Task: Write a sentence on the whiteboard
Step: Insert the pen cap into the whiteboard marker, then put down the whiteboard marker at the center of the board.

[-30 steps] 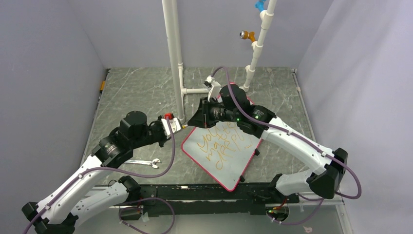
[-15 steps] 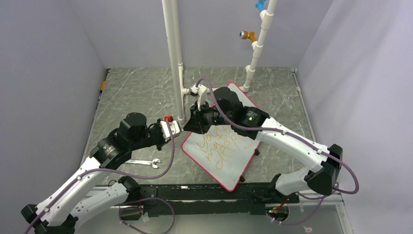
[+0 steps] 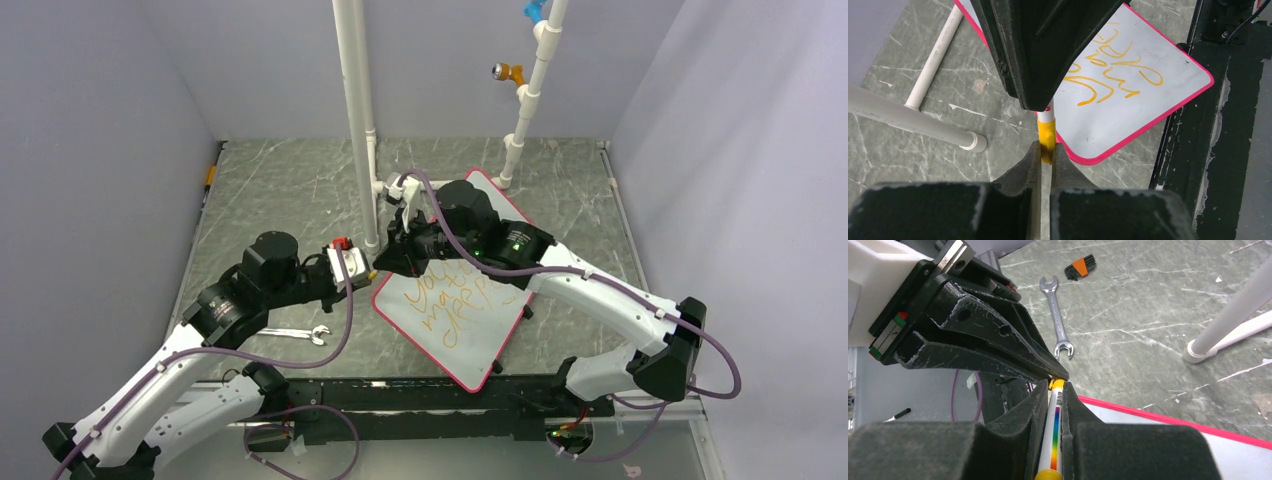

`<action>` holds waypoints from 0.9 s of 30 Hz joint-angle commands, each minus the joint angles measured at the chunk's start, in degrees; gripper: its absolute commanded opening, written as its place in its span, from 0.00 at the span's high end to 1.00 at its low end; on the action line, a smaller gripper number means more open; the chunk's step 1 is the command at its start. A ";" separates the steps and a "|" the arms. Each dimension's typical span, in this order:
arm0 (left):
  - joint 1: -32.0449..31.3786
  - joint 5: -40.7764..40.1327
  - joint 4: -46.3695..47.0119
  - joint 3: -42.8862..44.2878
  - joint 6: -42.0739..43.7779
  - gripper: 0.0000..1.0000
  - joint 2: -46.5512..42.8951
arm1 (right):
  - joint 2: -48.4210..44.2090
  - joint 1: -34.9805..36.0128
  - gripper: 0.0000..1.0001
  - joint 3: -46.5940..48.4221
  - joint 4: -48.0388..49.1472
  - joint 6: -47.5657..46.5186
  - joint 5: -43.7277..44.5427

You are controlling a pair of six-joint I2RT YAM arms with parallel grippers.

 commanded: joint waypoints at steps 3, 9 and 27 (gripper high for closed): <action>-0.89 5.74 19.85 2.20 1.12 0.83 -1.29 | 0.35 4.39 1.00 1.45 3.38 5.24 -1.67; -0.86 5.83 19.42 1.59 1.72 0.76 -1.74 | -0.78 4.37 1.00 2.23 3.75 6.77 -0.76; -0.65 0.34 17.63 1.53 1.53 1.00 -1.46 | -3.05 3.82 0.54 4.29 1.09 8.39 6.30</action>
